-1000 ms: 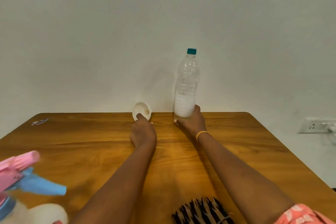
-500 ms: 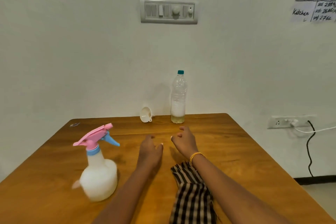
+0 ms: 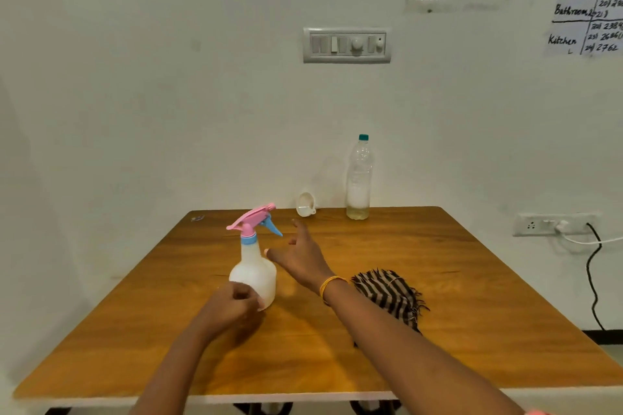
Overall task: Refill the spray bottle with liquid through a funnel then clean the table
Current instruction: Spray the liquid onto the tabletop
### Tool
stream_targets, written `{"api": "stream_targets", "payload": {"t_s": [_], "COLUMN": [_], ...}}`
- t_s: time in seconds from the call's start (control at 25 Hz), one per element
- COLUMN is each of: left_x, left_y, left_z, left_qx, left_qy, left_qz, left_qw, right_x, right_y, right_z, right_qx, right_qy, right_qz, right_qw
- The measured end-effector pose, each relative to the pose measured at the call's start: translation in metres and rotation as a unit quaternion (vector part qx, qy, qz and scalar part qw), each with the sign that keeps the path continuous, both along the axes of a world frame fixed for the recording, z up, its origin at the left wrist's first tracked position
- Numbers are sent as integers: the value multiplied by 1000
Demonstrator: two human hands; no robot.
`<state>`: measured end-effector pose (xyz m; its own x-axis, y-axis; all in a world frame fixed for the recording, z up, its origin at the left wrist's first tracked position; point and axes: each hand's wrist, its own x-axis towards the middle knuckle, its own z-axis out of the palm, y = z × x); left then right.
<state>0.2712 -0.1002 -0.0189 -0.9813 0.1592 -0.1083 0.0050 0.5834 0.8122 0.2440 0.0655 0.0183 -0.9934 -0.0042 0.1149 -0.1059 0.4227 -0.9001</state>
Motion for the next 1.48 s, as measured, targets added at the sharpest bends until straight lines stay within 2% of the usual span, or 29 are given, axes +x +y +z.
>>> {"api": "stream_targets", "payload": {"t_s": [0.04,0.16,0.28,0.4,0.56,0.72,0.8,0.88,0.96,1.12,1.24,1.48], "left_x": [-3,-21,-37,-46,-58,-67,-67,-66,-65,-61,-59,-57], "left_y": [-14,-32,-24,-11,-4,-4,-4,-4,-3,-2,-2,0], "left_z": [-4,-19,-33,-49,-71,-76,-77,-76,-74,-75,-73,-70], "left_qx": [-25,-85,-94,-107,-245,-279,-294,-300,-302,-304,-304,-308], "left_qy": [-2,64,100,163,232,221,209,197,202,218,215,219], "left_qz": [18,96,88,77,119,128,146,163,163,158,150,133], "left_qw": [1000,990,987,978,934,926,921,919,917,914,916,916], "right_x": [-3,-16,-26,-31,-39,-31,-24,-17,-9,2,6,4], "right_y": [-12,-38,-51,-48,-18,23,40,52,59,73,82,97], "right_z": [-1,-8,-18,-22,-22,-19,-12,-4,-1,-4,7,21], "right_qx": [23,74,98,48,-43,-165,-182,-167,-151,-165,-162,-39], "right_qy": [2,30,46,48,47,4,-39,-99,-129,-123,-171,-226], "right_qz": [14,-2,-52,-82,-50,89,173,202,196,182,153,139], "right_qw": [1000,997,993,994,997,982,967,960,960,962,960,963]}}
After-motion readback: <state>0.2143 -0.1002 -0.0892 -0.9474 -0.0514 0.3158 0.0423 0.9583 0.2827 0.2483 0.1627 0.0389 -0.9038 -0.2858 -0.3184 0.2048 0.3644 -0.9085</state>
